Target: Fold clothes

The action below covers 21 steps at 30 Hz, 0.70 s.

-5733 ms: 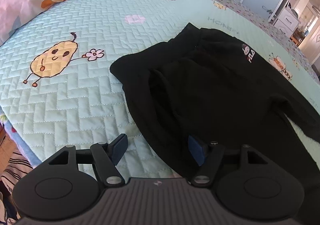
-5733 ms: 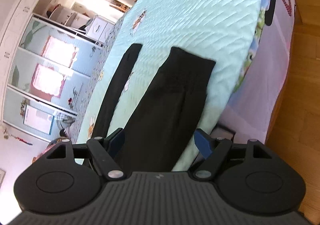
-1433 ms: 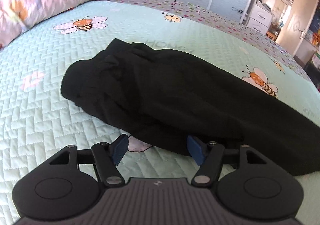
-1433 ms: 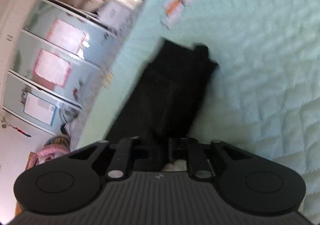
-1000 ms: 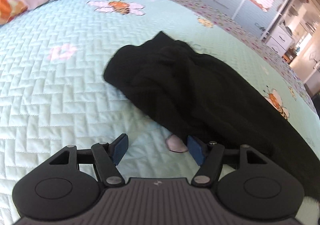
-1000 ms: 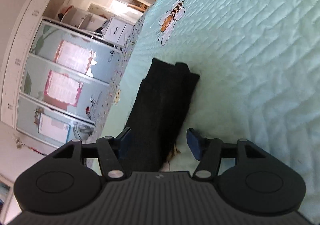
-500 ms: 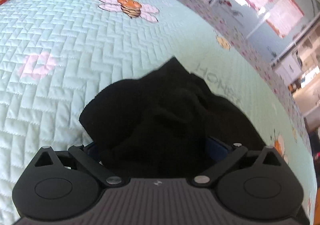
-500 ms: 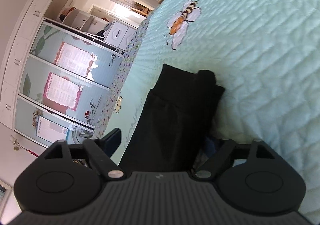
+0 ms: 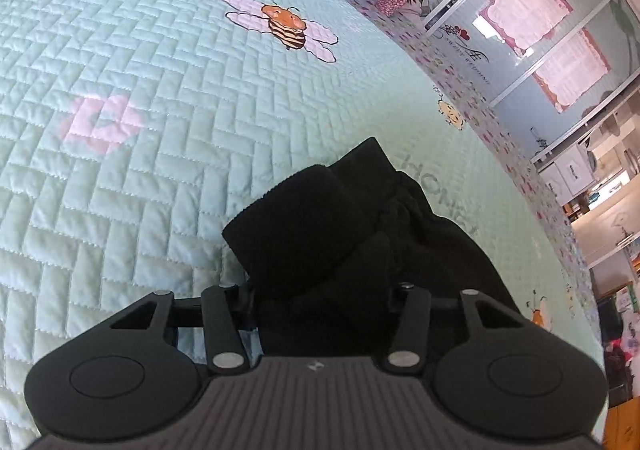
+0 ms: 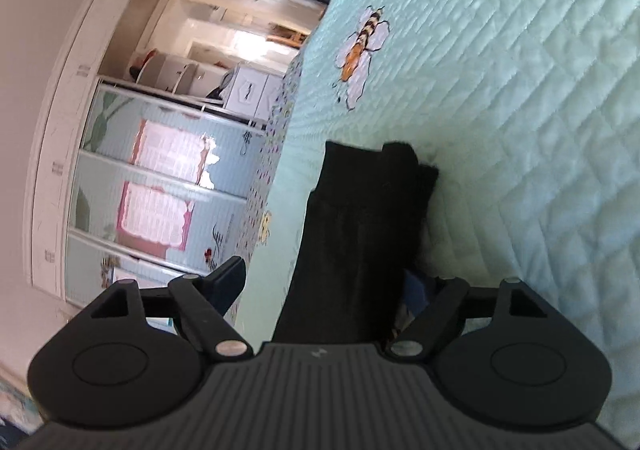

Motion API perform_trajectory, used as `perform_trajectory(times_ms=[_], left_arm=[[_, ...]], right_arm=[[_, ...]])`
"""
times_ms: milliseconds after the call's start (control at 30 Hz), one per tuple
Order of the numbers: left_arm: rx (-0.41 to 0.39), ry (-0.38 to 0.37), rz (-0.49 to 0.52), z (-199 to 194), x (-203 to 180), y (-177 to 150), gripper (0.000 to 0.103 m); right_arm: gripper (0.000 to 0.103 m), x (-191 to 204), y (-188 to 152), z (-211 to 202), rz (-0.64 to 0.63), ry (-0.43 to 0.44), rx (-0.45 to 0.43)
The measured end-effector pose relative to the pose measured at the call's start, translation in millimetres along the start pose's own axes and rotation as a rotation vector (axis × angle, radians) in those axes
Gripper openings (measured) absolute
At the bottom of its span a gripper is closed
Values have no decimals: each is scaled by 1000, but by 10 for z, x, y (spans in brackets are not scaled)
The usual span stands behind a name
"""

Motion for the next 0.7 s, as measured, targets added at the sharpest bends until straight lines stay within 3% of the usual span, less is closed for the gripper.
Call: perform_trajectory(times_ms=[133, 200, 267, 333, 400, 467, 567, 700], left_arm=[[-1, -2, 14, -2, 1, 0, 46], [8, -7, 19, -13, -13, 1, 45], [20, -19, 35, 3, -45, 20, 49], [27, -24, 55, 31, -69, 30, 54], [25, -17, 93, 50, -106, 21, 52], [8, -13, 161, 32, -171, -14, 33], [-15, -17, 225, -19, -246, -61, 25], [-27, -44, 232, -112, -268, -43, 21]], right_arm=[[81, 91, 27, 184, -53, -50, 46], [67, 85, 24, 206, -65, -60, 71], [5, 36, 12, 222, -58, -64, 104], [5, -17, -10, 202, -70, -77, 110], [5, -3, -24, 185, -95, -79, 106], [5, 38, -26, 171, -117, -85, 103], [5, 150, -15, 131, -168, -92, 96], [5, 272, 43, 39, -212, -83, 86]])
Point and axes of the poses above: each gripper's, at about its wrist camera, not at the fingertips, and z roughly the way its jaws point, x to its left, y to its top, the point moved 4 cm from there along z, roughly the way its jaws point, and after that the axes turned 13 degrees about -z, right-handed, at the moved point
